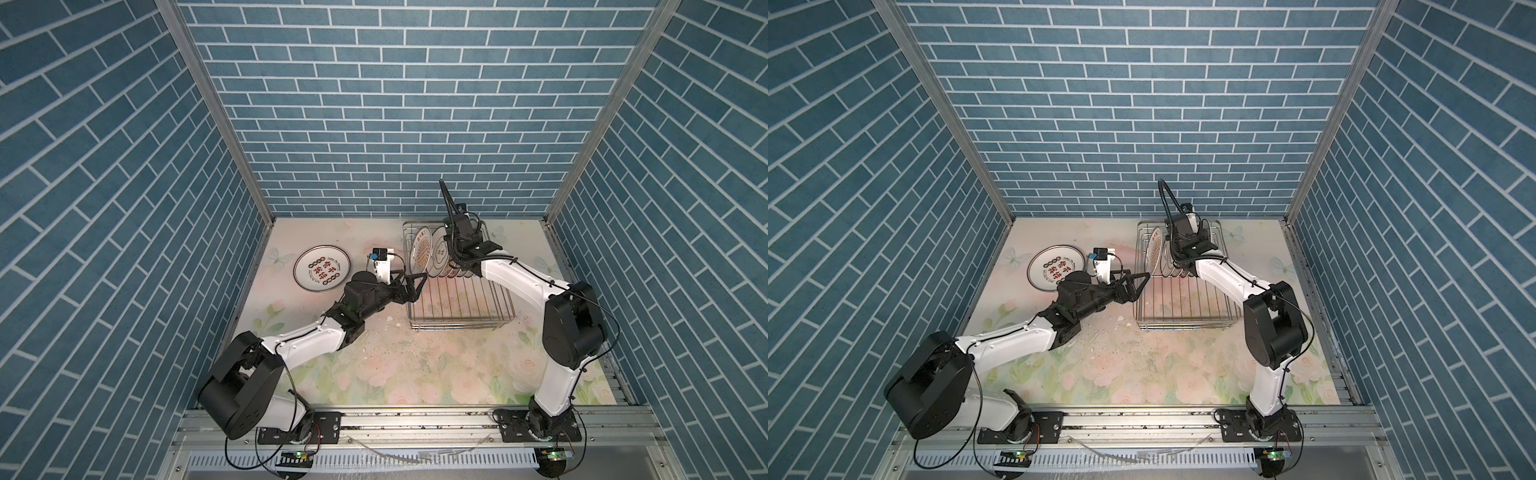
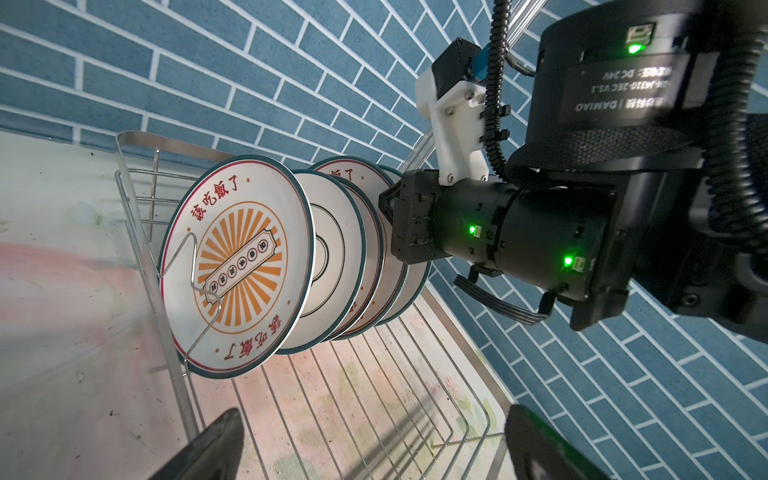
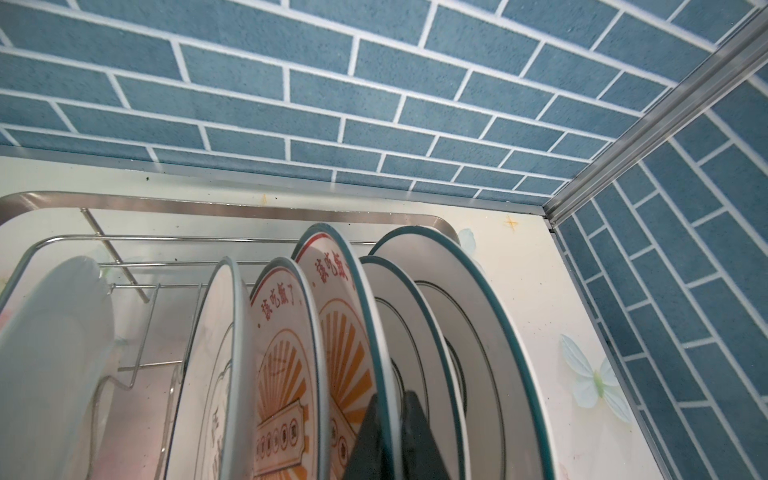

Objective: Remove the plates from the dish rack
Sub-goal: 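Lower the right gripper onto the rim of the orange sunburst plate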

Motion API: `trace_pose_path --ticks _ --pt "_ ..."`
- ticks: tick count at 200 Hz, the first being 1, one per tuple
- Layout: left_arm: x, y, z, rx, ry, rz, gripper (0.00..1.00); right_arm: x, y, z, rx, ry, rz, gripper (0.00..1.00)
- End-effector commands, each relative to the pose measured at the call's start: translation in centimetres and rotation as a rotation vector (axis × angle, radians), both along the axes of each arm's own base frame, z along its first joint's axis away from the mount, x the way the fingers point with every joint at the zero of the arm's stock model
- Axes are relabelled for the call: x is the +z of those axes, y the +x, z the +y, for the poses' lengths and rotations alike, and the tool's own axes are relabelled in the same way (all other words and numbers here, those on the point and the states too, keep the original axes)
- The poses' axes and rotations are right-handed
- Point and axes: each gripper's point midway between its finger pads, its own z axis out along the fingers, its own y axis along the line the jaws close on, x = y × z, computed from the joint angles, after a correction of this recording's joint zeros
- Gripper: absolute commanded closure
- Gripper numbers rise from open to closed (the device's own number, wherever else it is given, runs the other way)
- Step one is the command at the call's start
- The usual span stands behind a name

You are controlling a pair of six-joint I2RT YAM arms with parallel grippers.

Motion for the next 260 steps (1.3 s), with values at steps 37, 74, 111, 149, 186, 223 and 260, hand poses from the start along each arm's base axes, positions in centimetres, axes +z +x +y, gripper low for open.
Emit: trace_pose_path --ticks 37,74,111,149,186,223,260 --pt "1.2 -0.3 0.3 0.015 -0.009 -0.025 0.0 1.4 0.3 -0.1 -0.023 -0.002 -0.041 0.9" --pt "1.2 -0.2 0.2 0.014 -0.011 -0.023 0.0 2.0 0.3 -0.1 -0.018 -0.01 -0.055 0.91" --pt "1.1 -0.3 0.4 0.017 -0.007 -0.022 0.0 2.8 0.3 0.2 -0.009 -0.034 -0.069 0.93" --pt "1.3 -0.4 0.8 0.03 -0.005 -0.026 0.0 4.1 0.1 0.1 -0.013 -0.055 -0.1 0.93" --pt "1.4 -0.5 0.9 0.034 -0.005 -0.029 0.0 6.1 -0.3 0.4 -0.008 -0.107 -0.145 0.94" --pt "1.4 -0.7 1.2 0.04 -0.001 -0.032 0.0 7.3 -0.5 -0.1 -0.022 -0.134 -0.163 0.94" --pt "1.8 -1.0 1.8 0.056 -0.004 -0.044 0.0 9.1 -1.0 -0.2 -0.024 -0.147 -0.195 0.95"
